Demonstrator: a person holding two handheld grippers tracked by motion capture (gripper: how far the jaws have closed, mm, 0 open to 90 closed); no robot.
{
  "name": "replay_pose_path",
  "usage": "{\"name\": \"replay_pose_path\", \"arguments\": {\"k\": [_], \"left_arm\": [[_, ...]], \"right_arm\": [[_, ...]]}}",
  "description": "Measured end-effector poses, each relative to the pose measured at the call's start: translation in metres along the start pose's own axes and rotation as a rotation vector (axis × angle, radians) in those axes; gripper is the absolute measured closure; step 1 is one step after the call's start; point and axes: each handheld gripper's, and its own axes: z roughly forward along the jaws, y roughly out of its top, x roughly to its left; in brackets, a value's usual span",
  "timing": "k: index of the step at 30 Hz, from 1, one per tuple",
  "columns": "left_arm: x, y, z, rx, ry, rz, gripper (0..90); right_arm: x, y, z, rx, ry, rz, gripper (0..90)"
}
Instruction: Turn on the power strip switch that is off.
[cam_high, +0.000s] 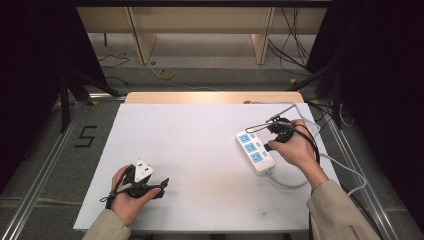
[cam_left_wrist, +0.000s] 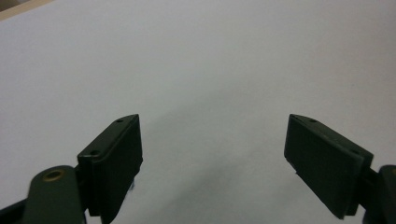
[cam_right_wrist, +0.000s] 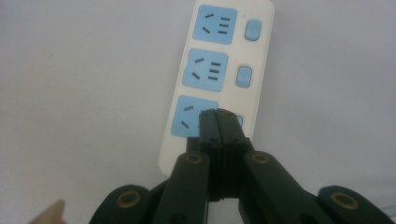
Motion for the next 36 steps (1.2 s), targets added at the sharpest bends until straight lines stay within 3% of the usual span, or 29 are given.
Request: {"name": "replay_pose_path", "arguments": {"k": [36], "left_arm": [[0.0,0.0,0.0,0.0,-0.001,0.0,19.3]], "right_arm": [[-0.009,0.03,0.014,0.039,-0.015,0.016,90.0]]}}
